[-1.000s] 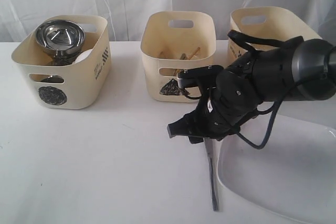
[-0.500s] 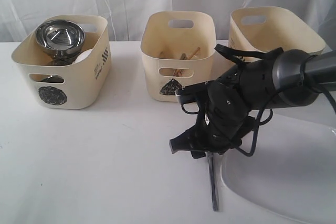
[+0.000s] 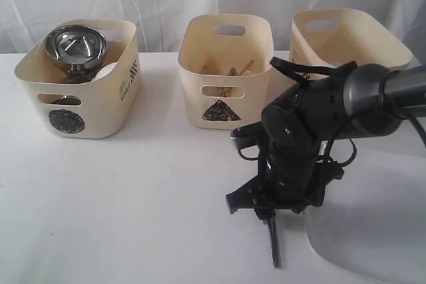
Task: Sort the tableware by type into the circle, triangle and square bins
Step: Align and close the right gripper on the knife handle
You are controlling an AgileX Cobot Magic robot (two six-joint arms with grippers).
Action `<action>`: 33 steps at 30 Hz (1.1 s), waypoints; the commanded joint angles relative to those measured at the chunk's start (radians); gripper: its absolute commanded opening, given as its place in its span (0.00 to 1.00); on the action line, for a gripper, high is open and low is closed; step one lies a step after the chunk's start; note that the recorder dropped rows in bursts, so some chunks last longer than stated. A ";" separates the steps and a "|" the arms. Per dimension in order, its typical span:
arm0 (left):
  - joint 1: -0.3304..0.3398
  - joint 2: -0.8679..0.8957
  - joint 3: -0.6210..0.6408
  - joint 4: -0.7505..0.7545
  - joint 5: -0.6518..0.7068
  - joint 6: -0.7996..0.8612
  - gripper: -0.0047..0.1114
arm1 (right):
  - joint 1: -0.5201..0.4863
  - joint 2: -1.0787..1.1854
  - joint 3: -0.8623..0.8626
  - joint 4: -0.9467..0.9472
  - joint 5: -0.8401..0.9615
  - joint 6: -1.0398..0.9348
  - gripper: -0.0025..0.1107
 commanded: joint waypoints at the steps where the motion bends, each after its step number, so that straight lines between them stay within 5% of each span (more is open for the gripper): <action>1: -0.003 -0.005 0.005 -0.007 0.004 0.001 0.35 | 0.019 -0.003 -0.001 0.077 -0.016 -0.056 0.48; 18: -0.003 -0.005 0.005 -0.007 0.004 0.001 0.35 | 0.026 -0.003 0.001 0.103 -0.045 -0.046 0.48; 33: -0.003 -0.005 0.005 -0.007 0.004 0.001 0.35 | 0.026 -0.003 0.001 0.017 -0.057 0.203 0.48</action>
